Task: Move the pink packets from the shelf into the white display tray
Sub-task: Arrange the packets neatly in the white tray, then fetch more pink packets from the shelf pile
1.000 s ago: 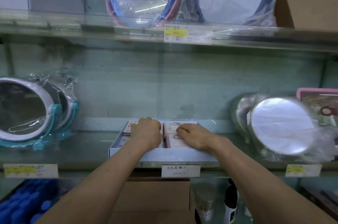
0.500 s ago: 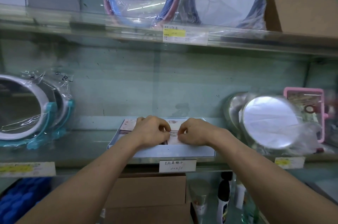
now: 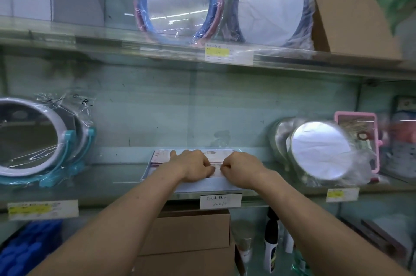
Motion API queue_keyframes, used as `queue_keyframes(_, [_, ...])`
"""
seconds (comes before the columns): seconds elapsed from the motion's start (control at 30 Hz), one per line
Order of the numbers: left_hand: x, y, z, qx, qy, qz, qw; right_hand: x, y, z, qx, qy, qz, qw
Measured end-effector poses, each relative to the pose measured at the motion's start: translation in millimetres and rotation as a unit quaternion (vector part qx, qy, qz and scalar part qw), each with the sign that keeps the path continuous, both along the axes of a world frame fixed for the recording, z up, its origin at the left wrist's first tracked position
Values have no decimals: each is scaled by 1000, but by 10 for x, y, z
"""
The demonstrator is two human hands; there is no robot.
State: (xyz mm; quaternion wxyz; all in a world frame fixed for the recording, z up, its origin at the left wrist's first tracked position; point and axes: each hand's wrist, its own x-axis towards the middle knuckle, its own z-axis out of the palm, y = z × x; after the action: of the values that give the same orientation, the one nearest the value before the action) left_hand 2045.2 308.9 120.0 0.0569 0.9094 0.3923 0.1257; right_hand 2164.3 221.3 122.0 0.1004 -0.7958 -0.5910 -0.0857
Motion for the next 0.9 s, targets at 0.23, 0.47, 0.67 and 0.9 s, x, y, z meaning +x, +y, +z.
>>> queue_keyframes(0.23, [-96,-303,49,172,-2,94,981,-96,-278,120,-21,45,24,999])
queue_keyframes(0.47, [-258,-776,50,210,-79,109,968,-182,-786,152,28,25,56,998])
queue_keyframes(0.67, [-421,-1278,-60,146,-13,136,980,-277,-1154,56,3,27,63,998])
queue_keyframes(0.9, [-923,-1705,-410,55,75,220,971,-719,-1371,-248,-66,44,138,987])
